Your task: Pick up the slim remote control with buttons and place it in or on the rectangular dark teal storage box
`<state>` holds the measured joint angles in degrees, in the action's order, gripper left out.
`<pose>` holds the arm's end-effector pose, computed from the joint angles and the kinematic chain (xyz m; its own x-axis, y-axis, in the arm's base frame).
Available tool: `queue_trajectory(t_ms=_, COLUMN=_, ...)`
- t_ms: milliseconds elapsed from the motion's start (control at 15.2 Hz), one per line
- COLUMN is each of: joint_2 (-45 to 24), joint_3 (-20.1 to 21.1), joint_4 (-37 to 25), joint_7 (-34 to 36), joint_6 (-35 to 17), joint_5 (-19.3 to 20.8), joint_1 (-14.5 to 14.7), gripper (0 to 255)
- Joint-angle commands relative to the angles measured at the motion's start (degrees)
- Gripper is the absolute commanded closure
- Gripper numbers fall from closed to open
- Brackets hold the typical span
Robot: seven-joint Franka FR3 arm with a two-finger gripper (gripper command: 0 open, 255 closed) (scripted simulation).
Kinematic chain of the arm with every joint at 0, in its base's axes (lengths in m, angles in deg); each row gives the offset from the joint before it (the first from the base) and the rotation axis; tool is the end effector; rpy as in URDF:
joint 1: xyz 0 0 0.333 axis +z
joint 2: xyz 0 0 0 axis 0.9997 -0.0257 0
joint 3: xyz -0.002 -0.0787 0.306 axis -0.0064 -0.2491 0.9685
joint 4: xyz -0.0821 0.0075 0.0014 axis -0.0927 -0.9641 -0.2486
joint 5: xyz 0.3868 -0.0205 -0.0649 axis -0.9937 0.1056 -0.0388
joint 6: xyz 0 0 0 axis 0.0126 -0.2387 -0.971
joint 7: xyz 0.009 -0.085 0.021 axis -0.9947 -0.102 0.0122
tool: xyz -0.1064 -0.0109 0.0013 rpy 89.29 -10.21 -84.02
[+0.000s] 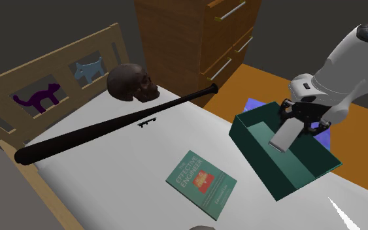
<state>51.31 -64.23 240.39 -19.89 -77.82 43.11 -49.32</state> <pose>0.0737 0.2338 0.5065 0.3057 0.9521 0.0004 0.9520 -0.3056 0.0198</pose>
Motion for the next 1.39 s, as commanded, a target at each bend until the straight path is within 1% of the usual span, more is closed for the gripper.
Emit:
queue_trajectory(t_ms=0, joint_2=0.25, joint_3=0.47, joint_4=1.56, joint_7=-0.10, joint_6=-1.32, joint_5=-0.47, joint_1=0.22, gripper=255)
queue_trajectory(t_ms=330, joint_2=0.89, joint_3=1.75, joint_4=5.09, joint_7=-0.15, joint_6=-4.17, joint_5=-1.78, joint_1=0.92, gripper=255)
queue_trajectory(t_ms=792, joint_2=0.88, joint_3=1.73, joint_4=5.09, joint_7=-0.12, joint_6=-4.18, joint_5=-1.76, joint_1=0.95, gripper=255)
queue_trajectory(t_ms=858, joint_2=1.10, joint_3=1.73, joint_4=5.22, joint_7=-0.08, joint_6=-4.08, joint_5=-1.79, joint_1=1.05, gripper=0)
queue_trajectory(t_ms=1188, joint_2=0.88, joint_3=1.73, joint_4=5.09, joint_7=-0.12, joint_6=-4.18, joint_5=-1.76, joint_1=0.95, gripper=0)
queue_trajectory(t_ms=1320, joint_2=0.18, joint_3=0.36, joint_4=1.10, joint_7=-0.02, joint_6=-0.94, joint_5=-0.35, joint_1=0.19, gripper=0)
